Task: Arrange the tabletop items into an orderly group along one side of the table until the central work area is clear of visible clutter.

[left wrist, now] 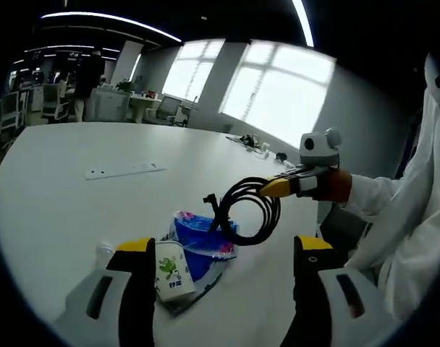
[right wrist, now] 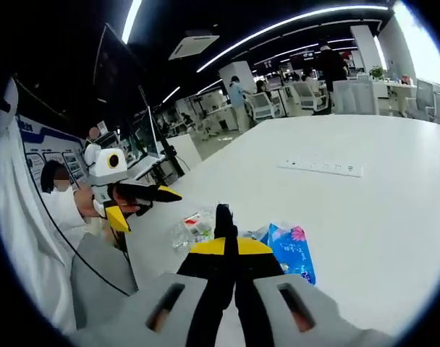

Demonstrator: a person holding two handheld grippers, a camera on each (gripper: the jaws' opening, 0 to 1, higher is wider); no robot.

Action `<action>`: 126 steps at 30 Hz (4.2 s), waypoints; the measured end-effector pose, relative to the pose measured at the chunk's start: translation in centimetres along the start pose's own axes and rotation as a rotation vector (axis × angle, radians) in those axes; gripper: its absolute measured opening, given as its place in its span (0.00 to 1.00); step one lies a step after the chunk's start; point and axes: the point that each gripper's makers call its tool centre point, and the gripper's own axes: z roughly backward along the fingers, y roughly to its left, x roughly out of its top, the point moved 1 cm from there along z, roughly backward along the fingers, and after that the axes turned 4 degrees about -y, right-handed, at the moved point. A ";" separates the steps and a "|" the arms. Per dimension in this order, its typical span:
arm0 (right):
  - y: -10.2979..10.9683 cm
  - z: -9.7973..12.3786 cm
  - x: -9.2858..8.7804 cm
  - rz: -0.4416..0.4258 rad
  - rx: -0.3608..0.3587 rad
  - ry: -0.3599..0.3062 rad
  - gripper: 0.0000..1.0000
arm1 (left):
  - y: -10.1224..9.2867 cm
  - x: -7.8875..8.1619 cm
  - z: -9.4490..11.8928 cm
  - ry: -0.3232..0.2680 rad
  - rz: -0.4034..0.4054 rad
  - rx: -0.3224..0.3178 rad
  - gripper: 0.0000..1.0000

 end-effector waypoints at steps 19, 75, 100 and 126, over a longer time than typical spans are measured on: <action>1.8 3.1 6.2 -0.060 -0.001 -0.254 0.00 | -2.7 4.1 -5.6 -0.080 0.033 -0.038 0.54; -11.1 13.9 -0.2 -0.335 -0.459 -0.385 0.00 | -9.5 1.7 -22.9 0.175 -0.018 -0.088 0.07; -19.0 12.9 -6.7 -0.554 -0.599 -0.357 0.00 | -6.4 -3.7 -30.1 0.442 -0.047 -0.051 0.05; -22.5 11.5 -11.2 -0.700 -0.670 -0.338 0.00 | -4.6 -7.3 -32.8 0.605 -0.096 -0.061 0.06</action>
